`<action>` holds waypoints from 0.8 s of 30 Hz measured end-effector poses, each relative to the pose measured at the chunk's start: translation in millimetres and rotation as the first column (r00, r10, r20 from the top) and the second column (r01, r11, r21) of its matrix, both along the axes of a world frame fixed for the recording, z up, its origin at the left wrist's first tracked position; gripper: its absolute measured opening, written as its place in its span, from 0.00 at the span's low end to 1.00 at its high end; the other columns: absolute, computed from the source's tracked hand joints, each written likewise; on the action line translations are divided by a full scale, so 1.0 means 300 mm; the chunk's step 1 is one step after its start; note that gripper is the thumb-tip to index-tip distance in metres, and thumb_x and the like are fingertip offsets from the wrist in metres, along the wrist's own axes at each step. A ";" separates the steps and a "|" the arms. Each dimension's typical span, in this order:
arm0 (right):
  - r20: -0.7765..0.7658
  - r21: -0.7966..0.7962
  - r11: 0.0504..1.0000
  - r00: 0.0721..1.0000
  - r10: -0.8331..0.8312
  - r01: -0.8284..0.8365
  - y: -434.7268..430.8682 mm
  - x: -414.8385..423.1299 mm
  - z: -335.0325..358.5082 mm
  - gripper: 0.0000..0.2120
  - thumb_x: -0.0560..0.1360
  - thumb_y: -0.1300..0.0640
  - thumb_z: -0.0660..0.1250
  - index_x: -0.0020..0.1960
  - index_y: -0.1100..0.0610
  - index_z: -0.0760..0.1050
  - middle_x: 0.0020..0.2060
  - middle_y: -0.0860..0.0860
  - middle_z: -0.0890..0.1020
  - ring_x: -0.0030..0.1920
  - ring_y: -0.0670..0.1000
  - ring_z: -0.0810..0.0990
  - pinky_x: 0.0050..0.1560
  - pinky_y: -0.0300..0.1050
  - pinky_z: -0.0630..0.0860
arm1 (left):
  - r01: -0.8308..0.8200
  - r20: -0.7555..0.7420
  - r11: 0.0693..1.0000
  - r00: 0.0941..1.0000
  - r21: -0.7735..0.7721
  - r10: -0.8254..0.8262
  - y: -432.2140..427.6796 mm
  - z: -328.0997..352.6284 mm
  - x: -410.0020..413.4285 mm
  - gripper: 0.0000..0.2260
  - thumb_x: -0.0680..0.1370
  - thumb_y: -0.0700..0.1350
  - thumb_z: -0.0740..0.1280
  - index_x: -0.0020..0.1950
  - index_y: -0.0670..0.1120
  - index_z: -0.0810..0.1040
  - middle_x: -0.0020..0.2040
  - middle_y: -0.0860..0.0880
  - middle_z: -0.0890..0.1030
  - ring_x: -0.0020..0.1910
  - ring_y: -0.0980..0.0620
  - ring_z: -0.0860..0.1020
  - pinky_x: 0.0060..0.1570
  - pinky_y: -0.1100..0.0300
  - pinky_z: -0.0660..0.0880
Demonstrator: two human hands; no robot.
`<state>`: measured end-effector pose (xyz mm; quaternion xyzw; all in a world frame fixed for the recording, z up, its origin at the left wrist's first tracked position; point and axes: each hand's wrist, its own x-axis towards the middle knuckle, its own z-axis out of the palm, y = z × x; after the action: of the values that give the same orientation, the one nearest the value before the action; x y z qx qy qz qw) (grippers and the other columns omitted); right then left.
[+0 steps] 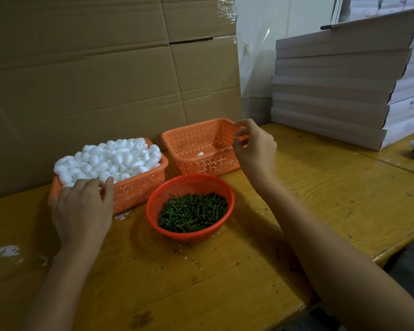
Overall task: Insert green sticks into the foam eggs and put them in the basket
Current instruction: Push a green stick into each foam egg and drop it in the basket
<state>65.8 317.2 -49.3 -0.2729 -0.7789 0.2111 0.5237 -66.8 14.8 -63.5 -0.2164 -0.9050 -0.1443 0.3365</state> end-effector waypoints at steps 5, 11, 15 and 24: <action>-0.032 0.019 1.000 0.999 0.004 -0.004 -0.010 -0.001 0.004 0.12 0.78 0.61 0.71 0.61 0.53 0.80 0.48 0.45 0.85 0.46 0.47 0.84 0.49 0.54 0.83 | -0.007 -0.017 0.999 1.000 -0.039 0.006 -0.002 -0.003 -0.007 0.20 0.87 0.49 0.61 0.51 0.36 0.84 0.45 0.34 0.85 0.42 0.33 0.82 0.63 0.37 0.71; -0.041 0.034 0.999 0.999 0.018 -0.017 -0.016 -0.001 0.005 0.11 0.79 0.59 0.71 0.61 0.53 0.79 0.48 0.45 0.85 0.45 0.46 0.84 0.49 0.54 0.82 | 0.013 -0.009 0.999 1.000 -0.051 -0.013 0.000 0.003 -0.008 0.19 0.88 0.49 0.56 0.54 0.39 0.81 0.44 0.37 0.85 0.42 0.34 0.82 0.56 0.40 0.71; -0.033 0.030 0.999 0.999 0.023 -0.022 -0.021 0.000 0.007 0.11 0.79 0.58 0.71 0.61 0.53 0.78 0.49 0.45 0.85 0.46 0.47 0.84 0.49 0.54 0.82 | 0.007 -0.008 0.997 1.000 -0.081 -0.008 -0.001 0.001 -0.003 0.19 0.87 0.50 0.58 0.56 0.38 0.82 0.47 0.35 0.86 0.44 0.32 0.83 0.59 0.38 0.71; -0.038 0.039 0.999 0.999 0.031 -0.030 -0.032 -0.001 0.009 0.10 0.79 0.58 0.71 0.60 0.53 0.78 0.49 0.45 0.84 0.45 0.46 0.83 0.49 0.54 0.83 | 0.071 0.000 0.997 0.998 -0.029 -0.071 -0.010 0.010 -0.003 0.17 0.88 0.48 0.57 0.47 0.42 0.78 0.32 0.38 0.81 0.36 0.36 0.82 0.63 0.37 0.71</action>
<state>65.6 307.5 -46.8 -0.2467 -0.7765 0.2092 0.5407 -67.7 11.9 -60.3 -0.2531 -0.8987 -0.1430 0.3284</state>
